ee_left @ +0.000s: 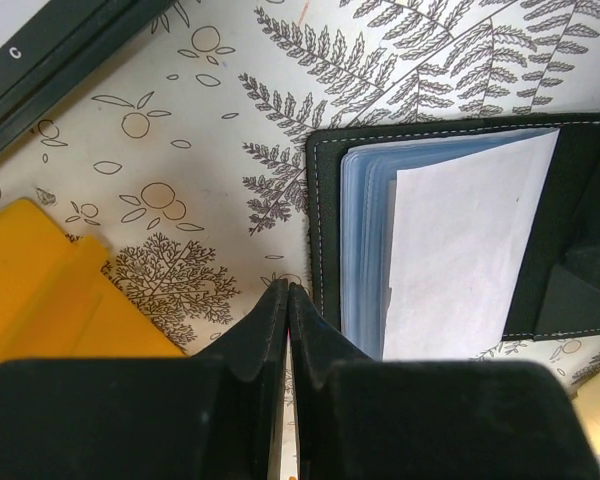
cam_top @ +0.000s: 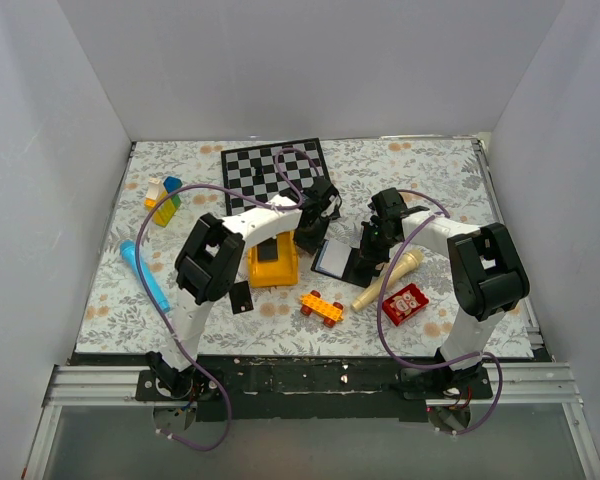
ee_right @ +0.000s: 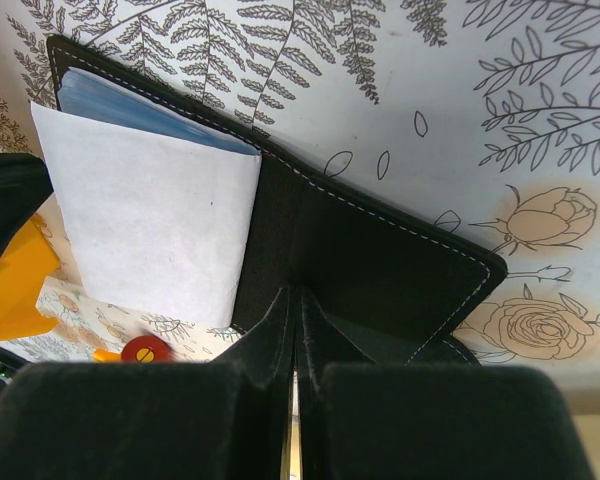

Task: Put the credit cards into the card holder
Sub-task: Open the card holder at the center of the board.

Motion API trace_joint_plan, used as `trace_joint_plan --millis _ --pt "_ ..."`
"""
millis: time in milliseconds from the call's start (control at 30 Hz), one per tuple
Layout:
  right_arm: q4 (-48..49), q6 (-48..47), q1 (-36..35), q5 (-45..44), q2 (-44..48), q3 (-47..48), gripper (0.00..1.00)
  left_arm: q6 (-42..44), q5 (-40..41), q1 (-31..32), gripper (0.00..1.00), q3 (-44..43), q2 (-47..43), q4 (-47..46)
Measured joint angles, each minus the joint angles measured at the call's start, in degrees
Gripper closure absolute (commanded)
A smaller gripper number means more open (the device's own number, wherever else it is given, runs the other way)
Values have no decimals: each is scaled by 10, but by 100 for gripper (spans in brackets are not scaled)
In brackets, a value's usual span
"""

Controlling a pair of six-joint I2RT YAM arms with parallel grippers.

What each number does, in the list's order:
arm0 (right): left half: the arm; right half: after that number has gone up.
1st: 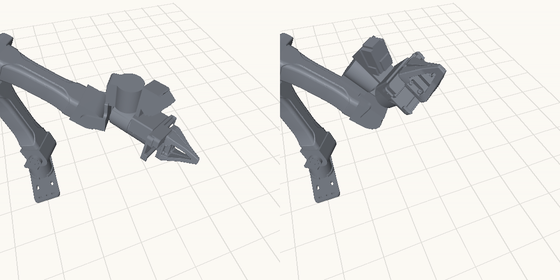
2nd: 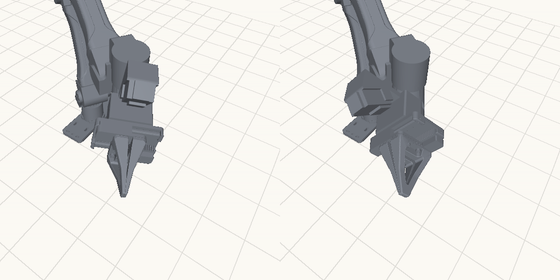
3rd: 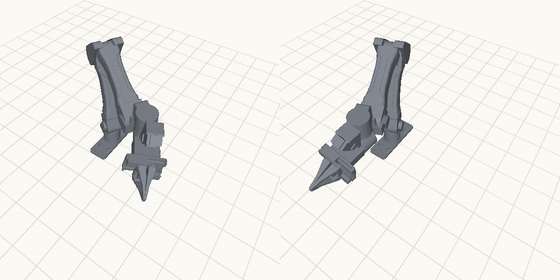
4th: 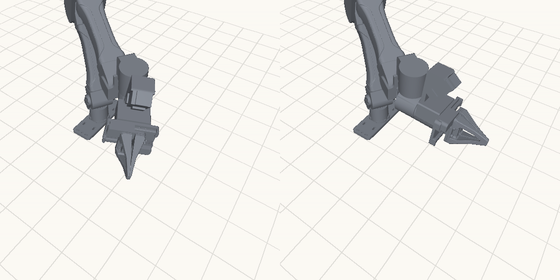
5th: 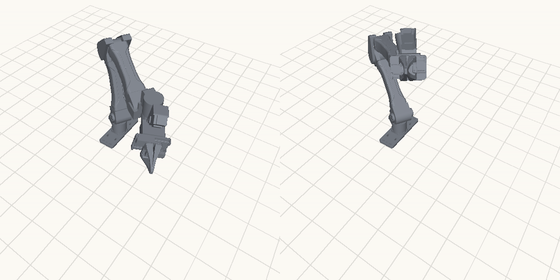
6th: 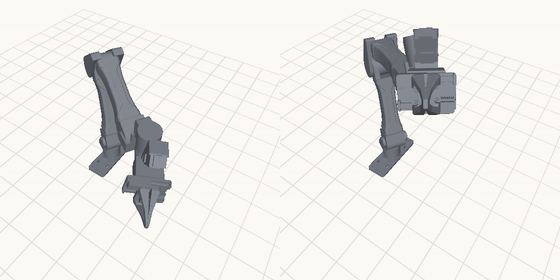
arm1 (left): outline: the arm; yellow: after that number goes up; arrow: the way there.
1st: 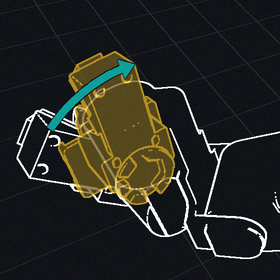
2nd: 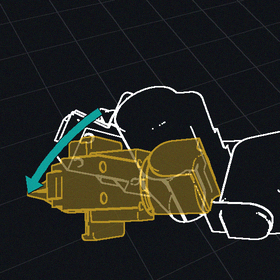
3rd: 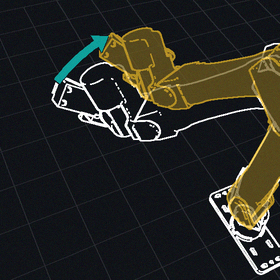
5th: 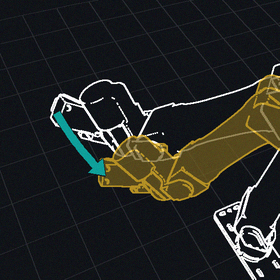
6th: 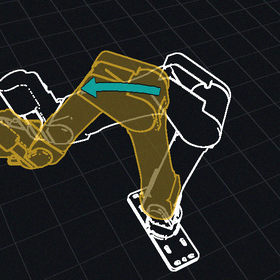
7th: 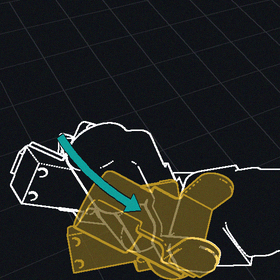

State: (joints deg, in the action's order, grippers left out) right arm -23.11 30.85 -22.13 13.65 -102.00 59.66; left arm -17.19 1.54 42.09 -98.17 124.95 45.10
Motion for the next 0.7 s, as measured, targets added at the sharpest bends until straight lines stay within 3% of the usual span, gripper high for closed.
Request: trace_joint_plan --millis 700 --pt "0 0 0 0 0 0 99 -8 2 15 100 0 -37 -1"
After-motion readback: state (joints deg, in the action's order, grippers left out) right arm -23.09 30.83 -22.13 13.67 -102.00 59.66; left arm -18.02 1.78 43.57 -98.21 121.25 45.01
